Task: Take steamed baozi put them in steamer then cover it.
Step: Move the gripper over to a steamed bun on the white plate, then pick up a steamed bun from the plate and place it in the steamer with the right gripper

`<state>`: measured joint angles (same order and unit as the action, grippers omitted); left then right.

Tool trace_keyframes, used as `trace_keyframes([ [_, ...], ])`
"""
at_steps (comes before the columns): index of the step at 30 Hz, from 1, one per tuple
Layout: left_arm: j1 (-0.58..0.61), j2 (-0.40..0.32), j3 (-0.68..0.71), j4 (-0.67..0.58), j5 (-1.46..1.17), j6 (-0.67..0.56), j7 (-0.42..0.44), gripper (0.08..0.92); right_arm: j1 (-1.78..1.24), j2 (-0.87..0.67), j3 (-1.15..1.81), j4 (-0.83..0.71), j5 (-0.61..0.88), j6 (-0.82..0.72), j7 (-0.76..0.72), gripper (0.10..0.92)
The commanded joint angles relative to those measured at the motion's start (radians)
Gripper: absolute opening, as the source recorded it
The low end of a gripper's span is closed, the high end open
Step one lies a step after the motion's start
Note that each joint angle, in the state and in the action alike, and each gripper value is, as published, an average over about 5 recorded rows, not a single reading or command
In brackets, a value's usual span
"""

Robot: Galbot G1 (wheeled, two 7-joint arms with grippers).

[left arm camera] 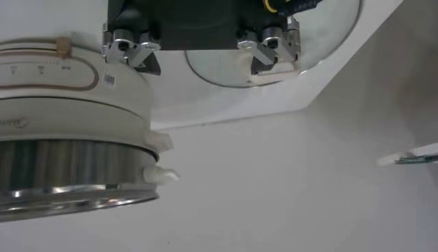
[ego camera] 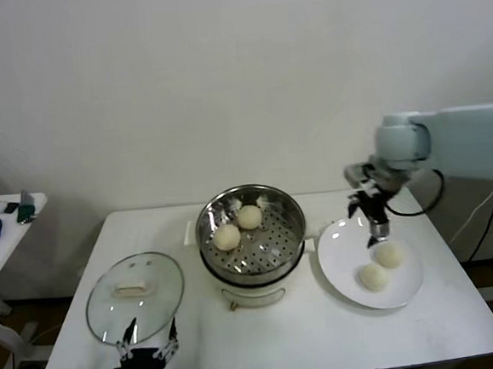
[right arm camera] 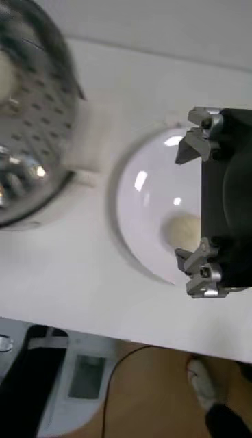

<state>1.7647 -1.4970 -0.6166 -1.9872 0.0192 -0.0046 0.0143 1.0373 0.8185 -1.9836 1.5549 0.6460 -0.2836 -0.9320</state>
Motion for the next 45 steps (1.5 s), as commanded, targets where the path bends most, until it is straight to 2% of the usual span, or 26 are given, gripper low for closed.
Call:
trace_keyframes([
  [1,0.005,-0.008,0.0,0.008,0.002,-0.005,0.0,0.823,-0.254,-0.308,0.079,0.041,-0.266,-0.005,0.054,0.823],
  [8,0.01,-0.019,0.0,0.014,0.012,-0.009,-0.002,0.823,-0.588,-0.256,0.365,-0.118,-0.337,-0.031,0.121,0.823],
  [13,0.014,-0.023,-0.001,0.015,0.014,-0.012,-0.003,0.823,-0.685,-0.203,0.457,-0.197,-0.348,-0.046,0.152,0.823],
  [29,0.011,-0.02,-0.003,0.023,0.014,-0.011,-0.004,0.823,-0.736,-0.169,0.499,-0.223,-0.339,-0.058,0.16,0.821],
  [32,0.011,-0.02,-0.001,0.023,0.015,-0.011,-0.005,0.823,-0.733,-0.166,0.5,-0.222,-0.339,-0.057,0.162,0.8],
  [39,0.011,-0.022,0.002,0.02,0.02,-0.008,-0.006,0.823,-0.662,-0.163,0.463,-0.199,-0.347,-0.039,0.137,0.684],
  [45,0.011,-0.026,0.003,0.016,0.026,-0.005,-0.007,0.823,-0.421,-0.128,0.314,-0.154,-0.356,0.037,0.073,0.639],
])
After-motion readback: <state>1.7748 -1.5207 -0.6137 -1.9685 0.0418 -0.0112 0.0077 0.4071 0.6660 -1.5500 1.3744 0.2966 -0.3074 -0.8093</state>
